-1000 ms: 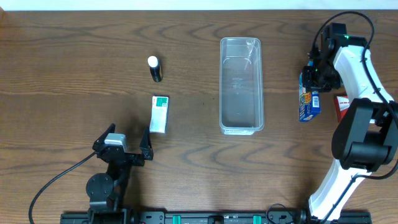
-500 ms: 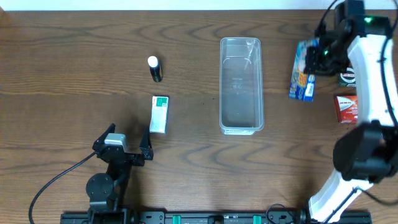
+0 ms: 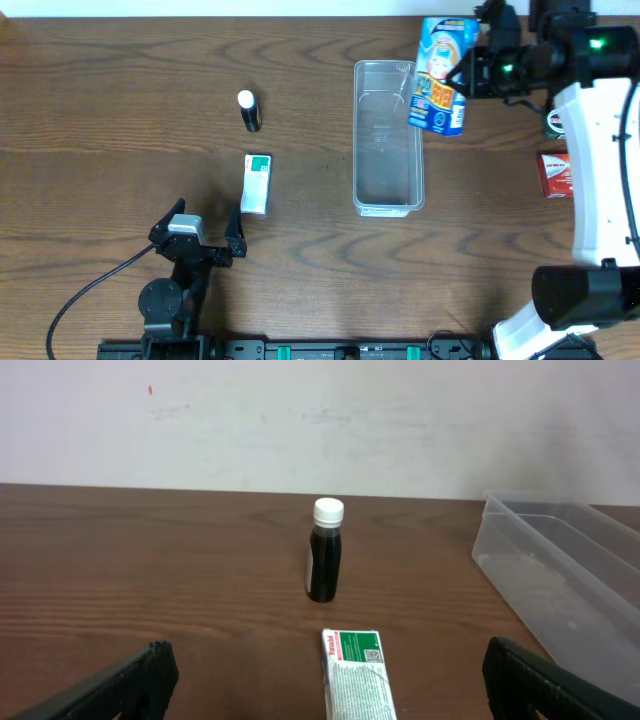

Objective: Pack container
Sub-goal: 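Lift the blue box and carry it over the clear container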

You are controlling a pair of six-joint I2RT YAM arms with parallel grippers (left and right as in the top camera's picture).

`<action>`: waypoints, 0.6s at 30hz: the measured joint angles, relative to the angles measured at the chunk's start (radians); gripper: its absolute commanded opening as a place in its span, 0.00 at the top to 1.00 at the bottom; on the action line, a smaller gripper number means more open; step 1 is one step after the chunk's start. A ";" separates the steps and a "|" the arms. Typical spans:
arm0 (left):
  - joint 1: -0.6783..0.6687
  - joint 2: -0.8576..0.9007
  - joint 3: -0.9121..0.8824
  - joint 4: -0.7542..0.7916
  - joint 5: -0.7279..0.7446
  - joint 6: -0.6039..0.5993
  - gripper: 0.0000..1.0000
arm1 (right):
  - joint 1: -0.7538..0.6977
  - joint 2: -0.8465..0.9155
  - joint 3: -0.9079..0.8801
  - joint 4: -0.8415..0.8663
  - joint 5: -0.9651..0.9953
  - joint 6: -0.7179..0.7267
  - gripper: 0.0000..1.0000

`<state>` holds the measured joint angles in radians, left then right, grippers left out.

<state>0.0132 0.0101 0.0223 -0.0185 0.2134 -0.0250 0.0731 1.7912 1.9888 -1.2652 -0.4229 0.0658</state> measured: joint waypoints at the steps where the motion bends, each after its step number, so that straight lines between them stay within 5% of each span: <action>1: 0.000 0.000 0.000 0.000 0.000 0.000 0.02 | 0.009 0.008 0.000 0.008 -0.008 0.011 0.82; 18: 0.000 0.000 0.000 0.000 0.000 0.000 0.02 | 0.094 0.173 0.000 0.081 -0.072 0.146 0.81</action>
<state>0.0132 0.0101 0.0223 -0.0185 0.2134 -0.0250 0.1669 1.9644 1.9884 -1.1839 -0.4953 0.2123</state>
